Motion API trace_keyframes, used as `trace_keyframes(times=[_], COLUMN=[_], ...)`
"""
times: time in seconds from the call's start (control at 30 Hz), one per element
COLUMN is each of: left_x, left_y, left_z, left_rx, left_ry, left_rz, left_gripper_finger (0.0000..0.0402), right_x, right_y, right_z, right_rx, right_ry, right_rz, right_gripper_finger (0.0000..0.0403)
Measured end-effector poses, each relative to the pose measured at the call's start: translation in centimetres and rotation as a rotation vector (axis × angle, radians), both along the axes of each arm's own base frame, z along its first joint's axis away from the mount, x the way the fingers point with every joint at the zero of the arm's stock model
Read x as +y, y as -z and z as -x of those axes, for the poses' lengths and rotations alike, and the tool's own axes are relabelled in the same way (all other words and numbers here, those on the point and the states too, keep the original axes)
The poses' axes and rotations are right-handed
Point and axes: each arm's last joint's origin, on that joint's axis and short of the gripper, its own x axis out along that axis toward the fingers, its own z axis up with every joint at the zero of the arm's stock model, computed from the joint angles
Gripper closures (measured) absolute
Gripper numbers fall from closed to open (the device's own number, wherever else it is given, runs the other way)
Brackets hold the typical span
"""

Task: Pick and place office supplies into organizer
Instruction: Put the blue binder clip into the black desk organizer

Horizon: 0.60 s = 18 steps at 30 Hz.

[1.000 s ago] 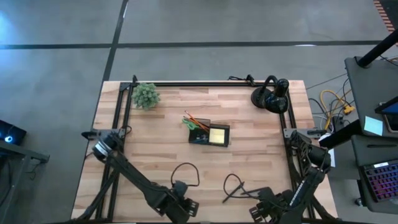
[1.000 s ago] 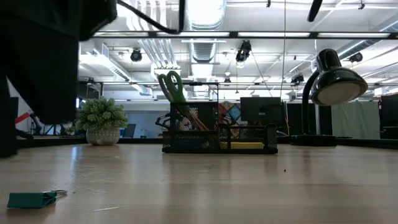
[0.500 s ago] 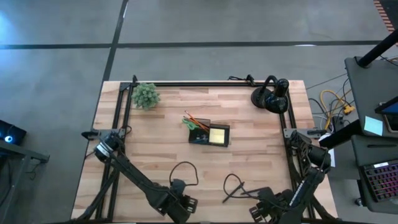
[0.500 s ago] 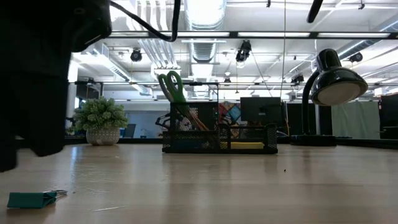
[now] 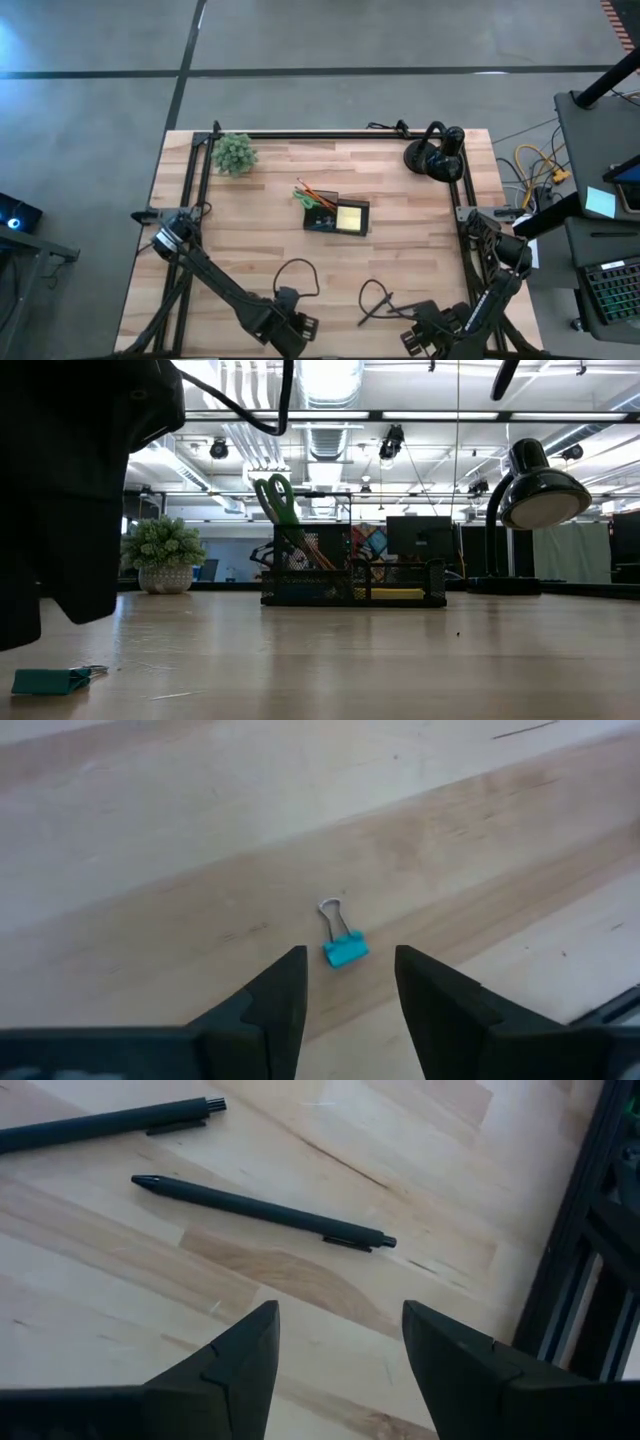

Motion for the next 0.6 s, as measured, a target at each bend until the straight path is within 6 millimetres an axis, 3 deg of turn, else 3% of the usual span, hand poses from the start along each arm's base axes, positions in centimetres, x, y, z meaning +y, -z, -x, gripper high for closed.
trace_keyframes(times=[0.6], left_x=[-0.5], left_y=[1.1], left_z=[-0.7], left_rx=[-0.009], left_ry=[0.004], left_rz=[0.018], left_gripper_finger=[0.0263], right_x=[-0.1], right_y=[0.2], right_z=[0.0], right_rx=[0.007], right_ry=[-0.011], right_rz=[0.006], right_gripper_finger=[0.0199])
